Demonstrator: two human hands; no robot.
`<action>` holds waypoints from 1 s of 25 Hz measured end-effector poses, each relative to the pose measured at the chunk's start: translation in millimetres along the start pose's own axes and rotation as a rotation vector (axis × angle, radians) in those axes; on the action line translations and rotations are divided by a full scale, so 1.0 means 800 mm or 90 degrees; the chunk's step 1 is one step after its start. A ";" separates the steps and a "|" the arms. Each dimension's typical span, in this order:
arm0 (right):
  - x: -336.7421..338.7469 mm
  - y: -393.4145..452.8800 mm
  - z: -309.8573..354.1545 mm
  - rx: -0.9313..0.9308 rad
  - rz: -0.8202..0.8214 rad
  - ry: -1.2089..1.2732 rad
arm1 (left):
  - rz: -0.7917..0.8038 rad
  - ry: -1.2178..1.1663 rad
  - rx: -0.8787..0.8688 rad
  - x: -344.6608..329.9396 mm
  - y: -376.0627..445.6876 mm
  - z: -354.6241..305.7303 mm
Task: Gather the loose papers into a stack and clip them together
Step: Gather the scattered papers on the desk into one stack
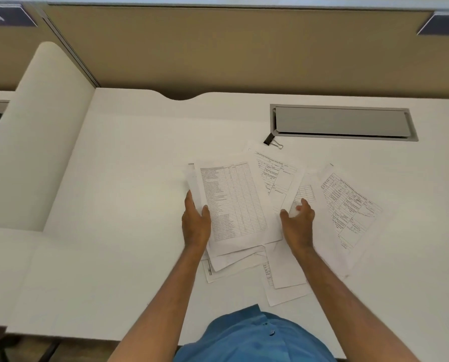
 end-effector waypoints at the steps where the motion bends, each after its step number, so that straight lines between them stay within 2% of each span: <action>1: -0.002 -0.001 0.002 0.003 -0.015 -0.013 | 0.024 -0.018 -0.001 -0.003 -0.001 -0.003; 3: -0.007 -0.003 0.006 -0.007 -0.010 -0.019 | 0.065 -0.016 -0.007 -0.008 -0.001 -0.009; 8: -0.021 -0.003 0.006 -0.027 0.133 0.077 | 0.178 0.003 0.019 -0.019 0.003 -0.004; 10: -0.019 -0.008 0.006 -0.022 0.145 0.080 | 0.210 -0.032 0.035 -0.019 0.005 0.001; 14: -0.009 -0.025 -0.002 -0.004 0.156 0.028 | 0.208 -0.085 0.057 -0.012 0.010 0.009; 21: -0.018 -0.038 -0.004 0.144 0.244 -0.181 | 0.274 -0.071 0.051 -0.026 -0.010 0.008; 23: -0.020 -0.037 -0.009 0.149 0.242 -0.186 | 0.262 -0.076 0.048 -0.027 -0.013 0.006; 25: -0.004 -0.032 -0.012 0.118 0.145 -0.159 | 0.225 -0.075 0.041 -0.023 -0.012 0.009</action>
Point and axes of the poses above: each hand's wrist, its own y-axis towards the middle knuckle, its own x-axis out of the back of the hand, z = x × y, the point moved 5 cm from there along y, towards the middle knuckle, and after that the axes turned 3 degrees about x, right-handed, at the moved point
